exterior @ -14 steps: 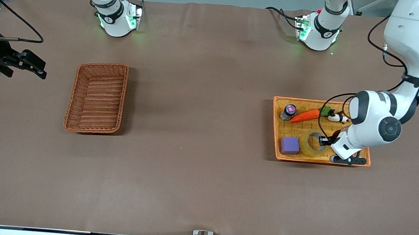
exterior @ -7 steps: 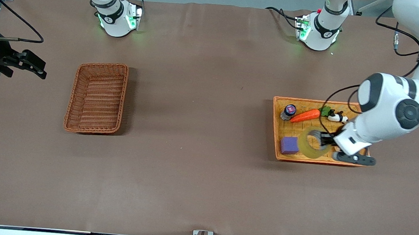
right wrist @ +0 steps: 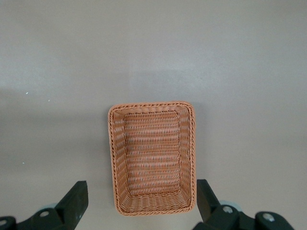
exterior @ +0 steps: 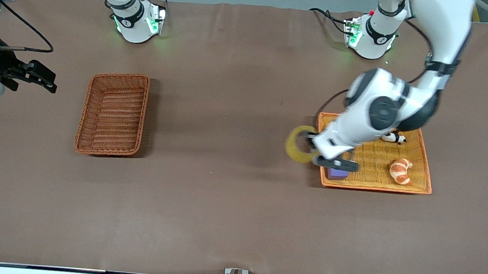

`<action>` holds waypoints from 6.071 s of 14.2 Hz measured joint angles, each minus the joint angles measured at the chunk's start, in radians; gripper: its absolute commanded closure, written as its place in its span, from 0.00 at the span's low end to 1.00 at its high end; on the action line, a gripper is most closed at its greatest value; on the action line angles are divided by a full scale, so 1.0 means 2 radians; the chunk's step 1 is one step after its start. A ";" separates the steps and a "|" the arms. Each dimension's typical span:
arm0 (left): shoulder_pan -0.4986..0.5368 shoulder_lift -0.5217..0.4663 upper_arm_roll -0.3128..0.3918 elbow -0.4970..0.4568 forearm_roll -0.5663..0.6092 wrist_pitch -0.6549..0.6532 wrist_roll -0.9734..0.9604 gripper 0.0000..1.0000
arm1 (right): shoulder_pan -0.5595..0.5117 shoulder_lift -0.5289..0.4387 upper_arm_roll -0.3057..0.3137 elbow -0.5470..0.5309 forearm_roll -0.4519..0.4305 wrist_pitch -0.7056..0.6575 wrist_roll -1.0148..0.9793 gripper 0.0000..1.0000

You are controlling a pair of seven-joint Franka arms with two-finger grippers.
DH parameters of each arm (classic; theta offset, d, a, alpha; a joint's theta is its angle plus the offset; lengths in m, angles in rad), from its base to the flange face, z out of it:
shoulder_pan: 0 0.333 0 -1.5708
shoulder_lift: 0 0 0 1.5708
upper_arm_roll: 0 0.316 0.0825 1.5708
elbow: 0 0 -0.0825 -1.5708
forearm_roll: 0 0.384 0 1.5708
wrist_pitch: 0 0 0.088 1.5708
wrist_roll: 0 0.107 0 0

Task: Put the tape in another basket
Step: 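Grasp the yellow tape roll with the left gripper and lift it, then carry the tape toward the empty basket while the right gripper reaches it, then grasp the tape with the right gripper while the left gripper releases it, then move the tape into the wicker basket with the right gripper, then open the right gripper and withdraw it from the basket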

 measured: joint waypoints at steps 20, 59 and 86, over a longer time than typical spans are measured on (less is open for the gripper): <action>-0.298 0.277 0.101 0.259 0.000 0.105 -0.167 0.00 | 0.004 0.003 0.006 -0.041 0.000 0.045 0.000 0.00; 0.092 -0.212 0.104 0.046 -0.010 -0.189 0.132 0.00 | 0.068 0.272 0.195 -0.148 -0.072 0.350 0.357 1.00; 0.054 -0.228 0.132 0.027 0.018 -0.204 0.132 0.00 | 0.013 0.070 -0.032 -0.407 -0.075 0.413 -0.027 0.00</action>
